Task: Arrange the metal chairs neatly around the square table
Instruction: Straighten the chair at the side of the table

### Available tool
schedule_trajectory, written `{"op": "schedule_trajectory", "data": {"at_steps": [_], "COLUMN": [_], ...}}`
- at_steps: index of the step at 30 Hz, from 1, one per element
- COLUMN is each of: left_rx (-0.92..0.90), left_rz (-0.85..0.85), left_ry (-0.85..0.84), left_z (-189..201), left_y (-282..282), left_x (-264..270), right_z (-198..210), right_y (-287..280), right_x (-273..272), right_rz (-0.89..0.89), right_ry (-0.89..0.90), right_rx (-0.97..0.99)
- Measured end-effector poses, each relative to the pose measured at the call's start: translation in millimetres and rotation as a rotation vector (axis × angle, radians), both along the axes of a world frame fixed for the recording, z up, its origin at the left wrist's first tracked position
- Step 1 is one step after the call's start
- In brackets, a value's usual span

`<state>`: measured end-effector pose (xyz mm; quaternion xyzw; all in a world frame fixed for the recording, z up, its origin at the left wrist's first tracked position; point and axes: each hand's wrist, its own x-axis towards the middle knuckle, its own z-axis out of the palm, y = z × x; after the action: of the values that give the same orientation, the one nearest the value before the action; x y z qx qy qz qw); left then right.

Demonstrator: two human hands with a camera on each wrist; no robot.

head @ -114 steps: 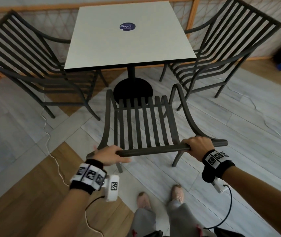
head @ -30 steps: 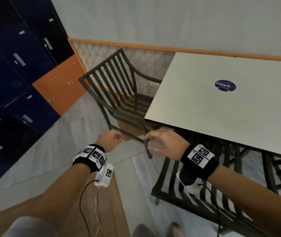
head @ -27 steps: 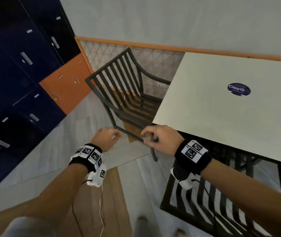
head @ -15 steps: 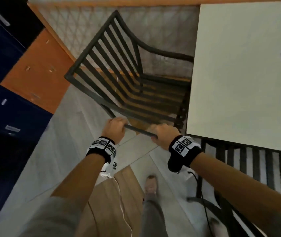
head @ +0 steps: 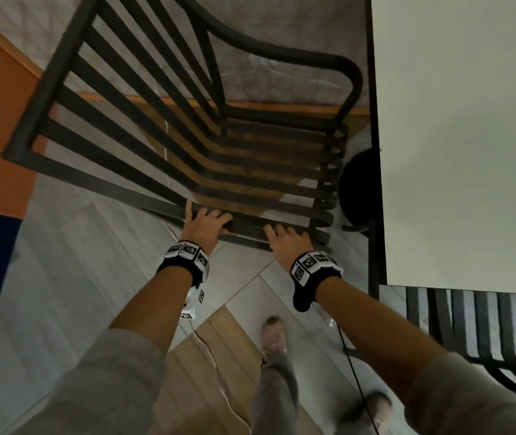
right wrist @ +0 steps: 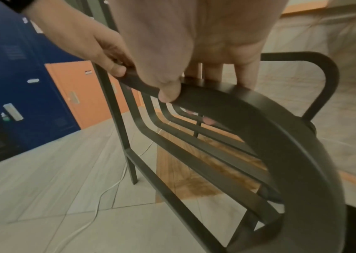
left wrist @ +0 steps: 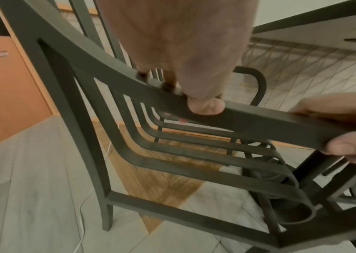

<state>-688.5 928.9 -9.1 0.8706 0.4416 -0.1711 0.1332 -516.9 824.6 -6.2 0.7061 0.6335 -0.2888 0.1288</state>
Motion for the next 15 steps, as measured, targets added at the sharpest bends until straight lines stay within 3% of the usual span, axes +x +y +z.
{"op": "schedule_trajectory", "data": {"at_steps": [4, 15], "left_rx": [0.019, -0.007], "left_rz": [0.037, 0.163], "left_ry": [-0.059, -0.176], "left_z": [-2.9, -5.6], "left_y": [-8.2, -30.4], "left_x": [12.5, 89.6], "right_z": [-1.2, 2.4], "right_y": [-3.2, -0.7], "right_x": [15.9, 62.5], "right_rz": [-0.034, -0.333], "right_ry": [0.014, -0.133], "right_rx": [-0.007, -0.006]}}
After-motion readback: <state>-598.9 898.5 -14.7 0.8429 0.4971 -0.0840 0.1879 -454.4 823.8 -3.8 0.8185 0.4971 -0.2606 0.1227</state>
